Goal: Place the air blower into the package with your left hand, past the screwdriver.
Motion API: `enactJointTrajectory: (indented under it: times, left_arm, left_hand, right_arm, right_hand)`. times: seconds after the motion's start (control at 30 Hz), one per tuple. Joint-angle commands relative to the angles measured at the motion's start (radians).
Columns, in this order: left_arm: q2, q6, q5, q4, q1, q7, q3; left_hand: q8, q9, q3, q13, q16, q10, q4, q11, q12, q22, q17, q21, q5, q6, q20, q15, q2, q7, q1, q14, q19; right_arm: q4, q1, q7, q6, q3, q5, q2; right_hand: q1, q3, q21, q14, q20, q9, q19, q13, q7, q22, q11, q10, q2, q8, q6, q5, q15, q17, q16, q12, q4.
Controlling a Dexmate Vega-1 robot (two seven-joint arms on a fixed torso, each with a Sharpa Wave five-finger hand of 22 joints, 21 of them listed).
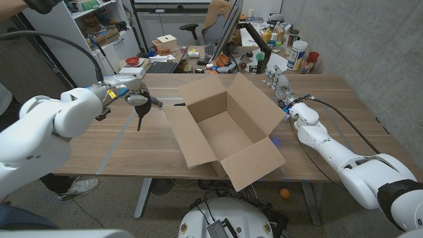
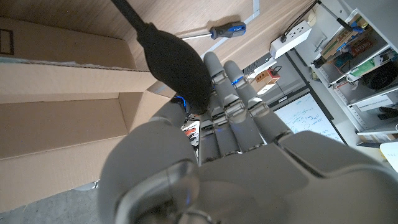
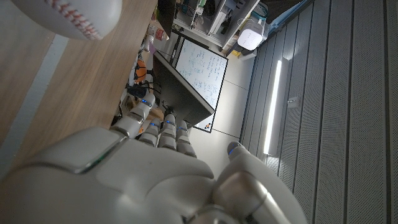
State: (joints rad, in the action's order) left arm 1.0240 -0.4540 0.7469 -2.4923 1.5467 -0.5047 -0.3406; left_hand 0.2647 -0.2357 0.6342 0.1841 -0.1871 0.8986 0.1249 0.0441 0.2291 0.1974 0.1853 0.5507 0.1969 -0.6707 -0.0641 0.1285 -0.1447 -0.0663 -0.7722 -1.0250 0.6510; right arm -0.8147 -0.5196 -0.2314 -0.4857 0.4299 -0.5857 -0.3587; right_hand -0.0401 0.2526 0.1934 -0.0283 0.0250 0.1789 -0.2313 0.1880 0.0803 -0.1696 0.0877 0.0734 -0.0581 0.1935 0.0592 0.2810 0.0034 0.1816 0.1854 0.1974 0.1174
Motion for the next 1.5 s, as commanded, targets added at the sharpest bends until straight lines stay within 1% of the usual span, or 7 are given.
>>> enactJointTrajectory:
  times: [0.03,0.27,0.53,0.77,0.93,1.13,1.5]
  left_arm:
    - [-0.103,0.184,0.014,0.04,-0.029,0.08,-0.005]
    - [-0.121,0.226,0.01,0.061,-0.058,0.096,0.014]
    - [-0.111,0.247,0.008,0.095,-0.123,0.137,0.083]
    - [-0.1,0.26,0.003,0.128,-0.173,0.198,0.136]
    - [-0.078,0.259,-0.02,0.149,-0.218,0.211,0.179]
    - [-0.045,0.253,-0.036,0.166,-0.263,0.228,0.232]
    - [0.011,0.245,-0.072,0.182,-0.346,0.252,0.326]
  left_hand:
    - [0.002,-0.006,0.049,0.005,0.0,0.138,-0.06,0.148,-0.005,0.002,0.003,-0.002,0.007,-0.143,-0.035,0.097,-0.033,0.131,-0.017,0.051,-0.011]
    - [0.0,-0.007,0.046,0.006,0.001,0.13,-0.068,0.151,-0.013,0.002,0.003,-0.003,0.01,-0.133,-0.037,0.097,-0.033,0.129,-0.011,0.061,-0.02]
    - [0.001,-0.008,0.045,0.006,-0.001,0.133,-0.074,0.143,-0.014,0.002,0.004,0.001,0.014,-0.133,-0.04,0.099,-0.035,0.131,-0.009,0.065,-0.017]
    - [0.003,-0.009,0.049,0.007,-0.006,0.139,-0.073,0.145,-0.015,0.002,0.006,0.01,0.017,-0.135,-0.052,0.103,-0.04,0.126,-0.014,0.061,-0.001]
    - [0.003,-0.011,0.052,0.007,-0.015,0.135,-0.075,0.136,-0.02,0.002,0.01,0.022,0.019,-0.133,-0.054,0.102,-0.043,0.115,-0.018,0.049,0.017]
    - [0.001,-0.011,0.051,0.007,-0.016,0.131,-0.077,0.145,-0.023,0.002,0.011,0.024,0.02,-0.128,-0.056,0.1,-0.04,0.117,-0.018,0.048,0.017]
    - [0.003,-0.013,0.05,0.008,-0.011,0.134,-0.079,0.147,-0.024,0.003,0.01,0.025,0.023,-0.13,-0.061,0.101,-0.036,0.126,-0.018,0.06,0.006]
  right_arm:
    - [-0.018,-0.006,0.014,0.009,0.003,0.006,-0.007]
    - [-0.041,-0.015,0.022,0.012,0.001,0.007,-0.015]
    - [-0.038,-0.014,0.013,0.007,0.004,0.008,-0.012]
    - [-0.046,-0.02,0.016,0.005,0.002,0.007,-0.017]
    - [-0.046,-0.022,0.014,0.002,-0.001,0.005,-0.019]
    - [-0.048,-0.023,0.012,-0.002,-0.003,0.005,-0.023]
    - [-0.023,-0.01,0.002,-0.012,-0.002,0.007,-0.019]
  right_hand:
    - [-0.004,-0.005,0.004,0.004,0.002,0.005,-0.012,0.006,0.002,-0.004,-0.001,0.005,0.0,0.002,0.008,0.007,-0.002,0.0,0.004,0.005,0.0]
    - [-0.004,-0.005,0.004,0.005,0.001,0.006,-0.012,0.006,0.002,-0.004,-0.002,0.006,0.0,0.002,0.008,0.008,-0.002,0.0,0.004,0.005,0.0]
    - [-0.004,-0.006,0.004,0.006,0.002,0.006,-0.013,0.006,0.002,-0.004,-0.001,0.007,0.0,0.002,0.008,0.008,-0.003,0.0,0.004,0.005,0.0]
    - [-0.004,-0.007,0.004,0.006,0.002,0.006,-0.013,0.006,0.002,-0.004,0.0,0.007,0.0,0.002,0.009,0.008,-0.002,0.0,0.004,0.005,-0.001]
    - [-0.004,-0.007,0.004,0.006,0.001,0.006,-0.013,0.006,0.002,-0.004,0.0,0.007,0.0,0.002,0.011,0.008,-0.003,0.0,0.003,0.005,-0.001]
    - [-0.004,-0.008,0.004,0.007,0.002,0.006,-0.013,0.006,0.003,-0.004,0.0,0.008,0.0,0.003,0.012,0.009,-0.002,0.0,0.003,0.005,-0.001]
    - [-0.004,-0.009,0.004,0.007,0.002,0.006,-0.014,0.006,0.003,-0.004,0.0,0.01,0.0,0.003,0.015,0.009,-0.002,0.0,0.003,0.005,-0.001]
